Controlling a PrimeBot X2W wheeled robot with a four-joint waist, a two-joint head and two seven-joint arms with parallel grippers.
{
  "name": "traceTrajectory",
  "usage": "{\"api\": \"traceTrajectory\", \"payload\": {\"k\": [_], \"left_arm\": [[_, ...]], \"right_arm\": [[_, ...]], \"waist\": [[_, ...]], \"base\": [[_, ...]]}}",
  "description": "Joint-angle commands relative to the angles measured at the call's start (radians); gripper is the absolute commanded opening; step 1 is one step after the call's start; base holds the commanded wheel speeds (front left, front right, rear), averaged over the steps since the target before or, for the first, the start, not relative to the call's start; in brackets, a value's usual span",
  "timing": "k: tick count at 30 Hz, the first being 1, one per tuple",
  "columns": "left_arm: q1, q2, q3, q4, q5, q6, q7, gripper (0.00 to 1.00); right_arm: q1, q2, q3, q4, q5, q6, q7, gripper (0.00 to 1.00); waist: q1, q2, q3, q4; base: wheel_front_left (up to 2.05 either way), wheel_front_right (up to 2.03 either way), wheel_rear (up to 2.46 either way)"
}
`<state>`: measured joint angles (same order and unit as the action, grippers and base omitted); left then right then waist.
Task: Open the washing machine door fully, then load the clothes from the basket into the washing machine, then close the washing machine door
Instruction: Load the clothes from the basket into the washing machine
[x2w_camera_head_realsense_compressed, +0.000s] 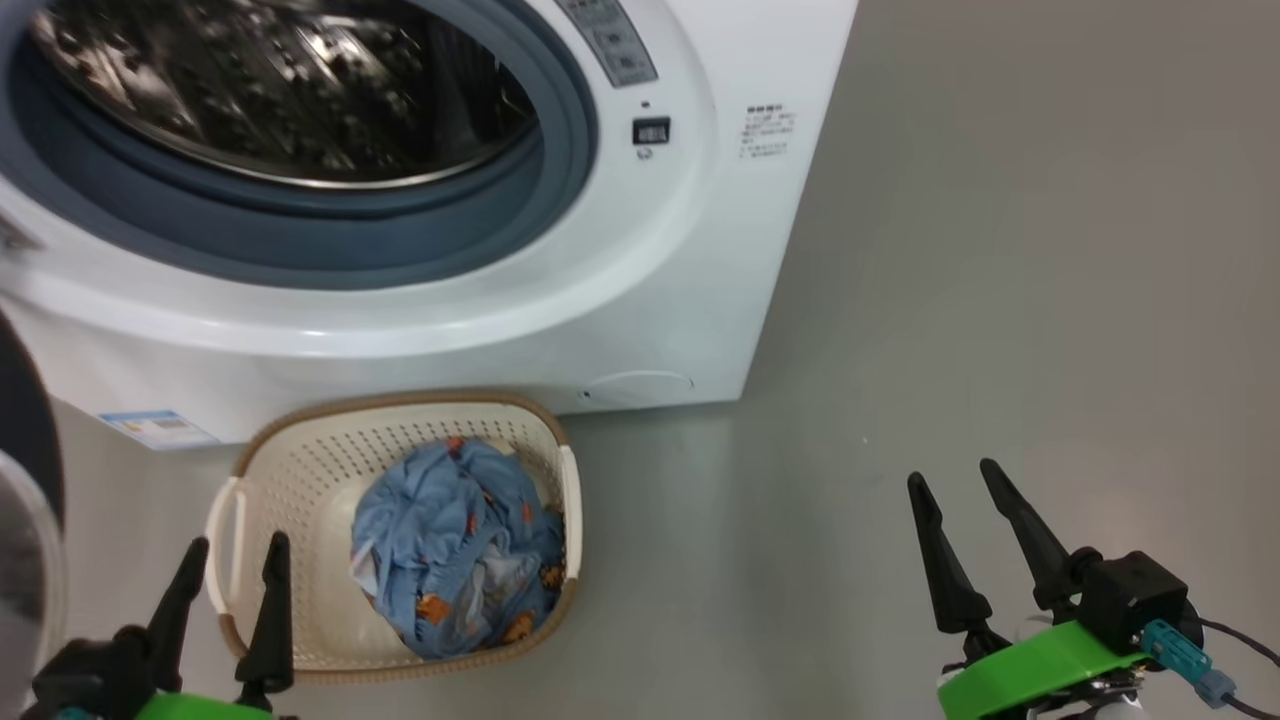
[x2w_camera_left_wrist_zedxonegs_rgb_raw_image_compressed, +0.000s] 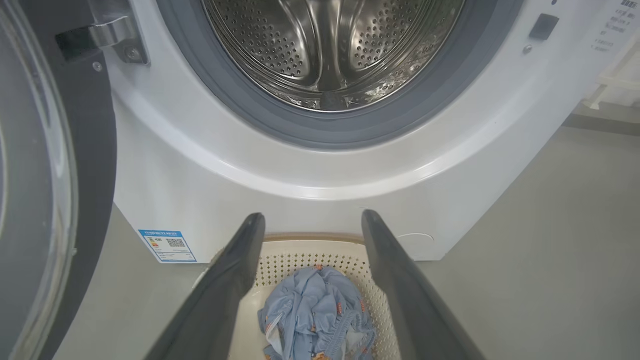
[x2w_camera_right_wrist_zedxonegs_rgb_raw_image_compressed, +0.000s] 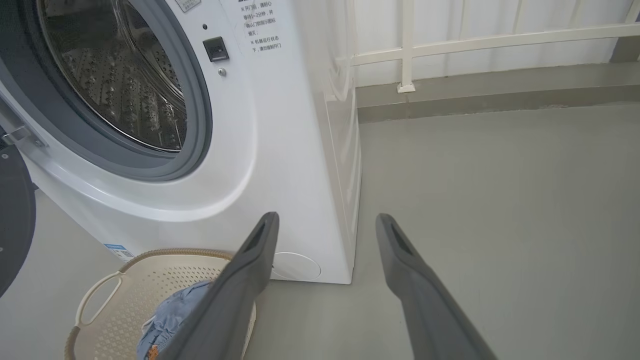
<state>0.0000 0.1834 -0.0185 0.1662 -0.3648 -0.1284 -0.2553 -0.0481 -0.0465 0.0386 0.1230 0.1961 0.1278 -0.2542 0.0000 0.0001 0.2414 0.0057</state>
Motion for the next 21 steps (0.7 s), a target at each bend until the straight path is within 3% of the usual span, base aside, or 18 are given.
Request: {"api": "traceTrajectory", "payload": {"k": [1,21], "left_arm": [[-0.042,0.036,0.024,-0.008,-0.013,-0.002,-0.006,1.0],[-0.262,0.141,-0.112,0.176,-0.115,-0.002,-0.006,1.0]], "right_arm": [[-0.027,-0.004,0.03,-0.029,0.011,0.003,-0.008,1.0],[-0.103,-0.004,0.057,-0.089,0.014,0.003,-0.008,1.0]], "waist": [[0.0,-0.0001,0.061,-0.03],[0.0,-0.0001,0.299,-0.094]], "base": [[0.0,0.0,0.0],[0.0,0.0,0.0]]}}
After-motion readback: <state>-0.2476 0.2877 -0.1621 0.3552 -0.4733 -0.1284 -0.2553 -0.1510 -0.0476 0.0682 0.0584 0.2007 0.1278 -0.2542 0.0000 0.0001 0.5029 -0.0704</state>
